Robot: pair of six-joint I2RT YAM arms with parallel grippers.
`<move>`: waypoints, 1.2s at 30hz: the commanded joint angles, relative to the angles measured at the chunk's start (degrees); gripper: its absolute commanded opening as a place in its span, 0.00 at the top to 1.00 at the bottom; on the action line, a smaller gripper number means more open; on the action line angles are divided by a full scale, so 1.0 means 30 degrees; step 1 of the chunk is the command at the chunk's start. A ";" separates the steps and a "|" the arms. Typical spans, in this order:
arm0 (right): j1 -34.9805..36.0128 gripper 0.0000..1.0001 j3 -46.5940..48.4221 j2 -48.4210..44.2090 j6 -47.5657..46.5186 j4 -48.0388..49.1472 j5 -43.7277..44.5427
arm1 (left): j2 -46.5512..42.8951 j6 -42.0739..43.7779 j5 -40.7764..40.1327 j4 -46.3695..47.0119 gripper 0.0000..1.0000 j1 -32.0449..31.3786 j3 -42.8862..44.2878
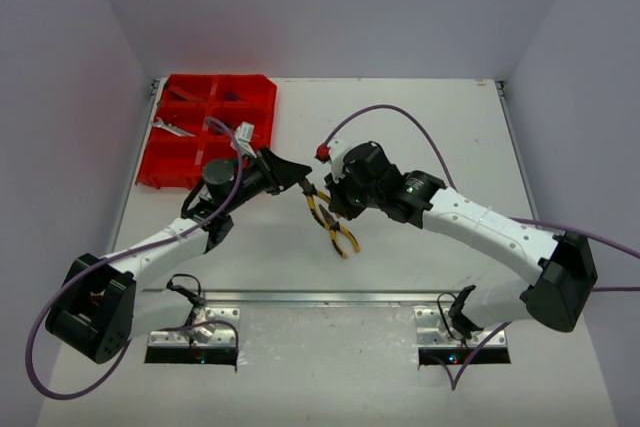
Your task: Sort the tools into containers
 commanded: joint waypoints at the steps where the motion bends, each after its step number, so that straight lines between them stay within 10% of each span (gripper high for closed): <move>1: 0.0075 1.00 0.0354 -0.0869 0.0458 0.1554 -0.1409 | -0.0079 0.0510 -0.0157 0.1005 0.94 -0.0318 0.0659; 13: 0.0046 0.82 0.0713 -0.0122 0.1325 0.2569 -0.2024 | -0.2063 0.1521 -0.1396 -0.0040 1.00 -0.0570 0.0955; 16: 0.0046 0.63 0.0792 0.0158 0.1426 0.2692 -0.1991 | -0.2312 0.1729 -0.1576 -0.0791 1.00 -0.0570 0.1381; 19: 0.0025 0.07 0.0756 0.0327 0.1590 0.2816 -0.1572 | -0.2405 0.1930 -0.2144 -0.1550 1.00 -0.0469 0.1749; 20: -0.0026 0.01 0.0742 0.0376 0.1649 0.2805 -0.1502 | -0.2449 0.2078 -0.2312 -0.1986 1.00 -0.0258 0.1924; 30: -0.2777 0.01 -0.0581 -0.2139 0.2456 0.1757 -0.0388 | -0.1248 0.5673 -0.8135 -0.8115 1.00 0.4891 0.5388; 36: -0.3206 0.01 -0.2902 -0.5982 0.2694 0.1249 -0.1306 | 0.1949 0.6550 -1.0685 -0.6585 1.00 1.0101 0.7607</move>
